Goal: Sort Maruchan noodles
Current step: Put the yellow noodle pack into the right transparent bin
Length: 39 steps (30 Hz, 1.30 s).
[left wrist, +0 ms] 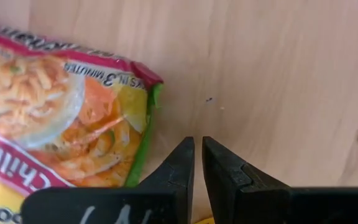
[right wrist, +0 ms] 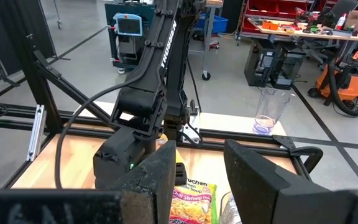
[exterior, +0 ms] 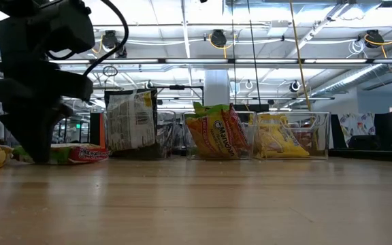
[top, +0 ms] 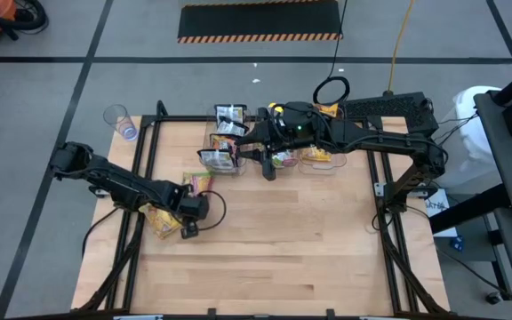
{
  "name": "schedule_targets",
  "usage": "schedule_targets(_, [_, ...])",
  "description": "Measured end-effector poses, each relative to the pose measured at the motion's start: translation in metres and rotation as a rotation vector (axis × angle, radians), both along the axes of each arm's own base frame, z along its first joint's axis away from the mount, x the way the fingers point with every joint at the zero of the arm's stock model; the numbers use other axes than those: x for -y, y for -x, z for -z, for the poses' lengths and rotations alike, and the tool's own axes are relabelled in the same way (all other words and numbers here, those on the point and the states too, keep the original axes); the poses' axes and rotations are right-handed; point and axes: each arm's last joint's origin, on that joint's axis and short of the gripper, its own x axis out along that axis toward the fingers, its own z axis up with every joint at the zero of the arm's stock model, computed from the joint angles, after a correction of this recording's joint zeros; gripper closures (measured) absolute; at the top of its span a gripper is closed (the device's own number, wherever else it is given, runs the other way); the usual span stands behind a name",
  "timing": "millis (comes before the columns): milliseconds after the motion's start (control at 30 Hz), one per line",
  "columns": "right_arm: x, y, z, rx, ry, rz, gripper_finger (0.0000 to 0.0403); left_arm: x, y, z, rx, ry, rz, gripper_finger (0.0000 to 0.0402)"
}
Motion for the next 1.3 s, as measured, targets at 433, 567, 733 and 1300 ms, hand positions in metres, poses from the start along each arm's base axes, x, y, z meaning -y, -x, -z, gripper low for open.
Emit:
schedule_targets(433, [0.0, 0.0, 0.0, 0.0, 0.001, -0.002, 0.0271, 0.013, 0.001, -0.027, -0.099, -0.119, 0.092, 0.0364])
schedule_targets(567, [0.0, 0.0, 0.0, 0.0, 0.0, -0.004, 0.0271, 0.021, -0.003, -0.05, -0.117, -0.131, 0.112, 0.0364])
schedule_targets(733, [-0.001, 0.0, 0.0, -0.005, -0.008, -0.017, 0.0271, 0.031, 0.001, -0.074, -0.151, -0.14, 0.122, 0.0364])
schedule_targets(1300, [-0.035, -0.061, 0.075, -0.136, -0.003, -0.159, 0.0271, 0.014, 0.096, -0.148, 0.151, -0.002, -0.278, 0.0364])
